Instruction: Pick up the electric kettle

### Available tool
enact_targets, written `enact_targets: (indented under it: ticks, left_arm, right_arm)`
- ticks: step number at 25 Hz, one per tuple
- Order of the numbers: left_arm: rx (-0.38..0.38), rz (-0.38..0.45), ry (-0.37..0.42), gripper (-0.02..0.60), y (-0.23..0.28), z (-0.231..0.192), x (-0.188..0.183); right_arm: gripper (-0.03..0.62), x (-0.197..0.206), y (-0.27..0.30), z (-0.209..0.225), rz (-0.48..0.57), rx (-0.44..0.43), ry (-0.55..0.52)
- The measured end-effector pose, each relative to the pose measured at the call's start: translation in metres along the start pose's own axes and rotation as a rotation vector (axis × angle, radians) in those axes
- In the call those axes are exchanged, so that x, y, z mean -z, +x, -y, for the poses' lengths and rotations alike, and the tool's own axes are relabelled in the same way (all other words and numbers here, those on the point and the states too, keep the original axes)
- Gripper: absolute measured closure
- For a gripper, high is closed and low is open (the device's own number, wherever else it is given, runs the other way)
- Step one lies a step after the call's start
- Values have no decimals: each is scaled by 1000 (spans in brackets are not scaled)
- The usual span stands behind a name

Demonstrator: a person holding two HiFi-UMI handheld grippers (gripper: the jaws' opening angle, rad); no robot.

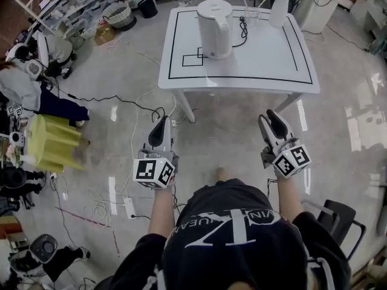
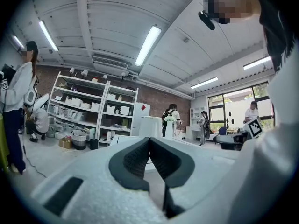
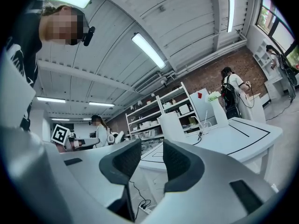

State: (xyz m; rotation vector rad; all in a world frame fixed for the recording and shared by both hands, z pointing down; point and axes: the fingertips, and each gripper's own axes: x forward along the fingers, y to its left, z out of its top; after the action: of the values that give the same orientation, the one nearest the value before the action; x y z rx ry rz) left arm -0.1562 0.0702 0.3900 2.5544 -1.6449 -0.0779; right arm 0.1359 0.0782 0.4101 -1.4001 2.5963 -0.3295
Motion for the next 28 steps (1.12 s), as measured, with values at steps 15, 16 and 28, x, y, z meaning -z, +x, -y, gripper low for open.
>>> enact_targets:
  ticks: [15, 16, 28]
  left_arm:
    - [21, -30, 11, 575, 32, -3, 5]
    - [21, -32, 9, 575, 35, -4, 5]
    - [76, -28, -20, 575, 113, -31, 2]
  right_arm:
    - [464, 4, 25, 20, -8, -17, 28]
    - [464, 3, 29, 21, -8, -19, 28]
    - [462, -7, 91, 49, -17, -13, 17]
